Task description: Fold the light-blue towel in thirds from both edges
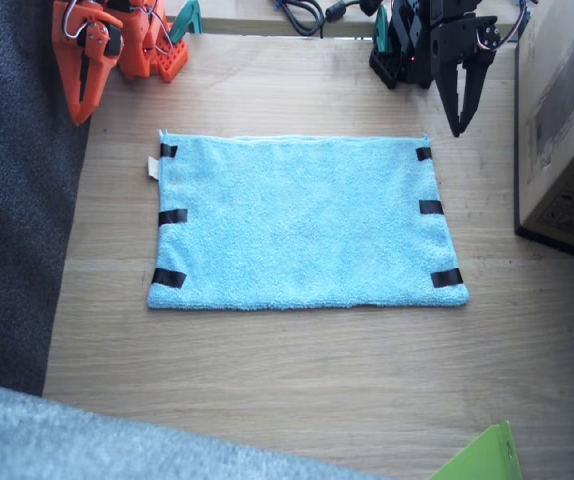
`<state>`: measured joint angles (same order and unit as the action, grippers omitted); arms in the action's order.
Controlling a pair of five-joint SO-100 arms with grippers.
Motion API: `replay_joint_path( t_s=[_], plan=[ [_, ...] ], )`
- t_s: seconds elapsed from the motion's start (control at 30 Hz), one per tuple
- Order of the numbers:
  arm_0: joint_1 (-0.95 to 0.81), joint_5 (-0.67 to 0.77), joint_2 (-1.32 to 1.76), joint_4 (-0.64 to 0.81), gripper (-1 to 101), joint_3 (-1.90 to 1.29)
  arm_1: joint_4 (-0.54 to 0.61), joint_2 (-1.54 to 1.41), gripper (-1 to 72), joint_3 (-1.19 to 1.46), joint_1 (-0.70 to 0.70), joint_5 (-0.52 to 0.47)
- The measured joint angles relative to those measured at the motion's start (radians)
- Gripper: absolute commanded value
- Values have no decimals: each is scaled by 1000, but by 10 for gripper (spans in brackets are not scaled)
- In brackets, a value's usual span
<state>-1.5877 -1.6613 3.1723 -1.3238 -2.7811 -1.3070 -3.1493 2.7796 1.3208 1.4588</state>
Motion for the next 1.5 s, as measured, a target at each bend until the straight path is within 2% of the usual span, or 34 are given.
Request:
replay_joint_path(
  t_s=[1.5],
  plan=[
    [6,0,0,2,-3,0,0,0,0,0,17,-2]
  ],
)
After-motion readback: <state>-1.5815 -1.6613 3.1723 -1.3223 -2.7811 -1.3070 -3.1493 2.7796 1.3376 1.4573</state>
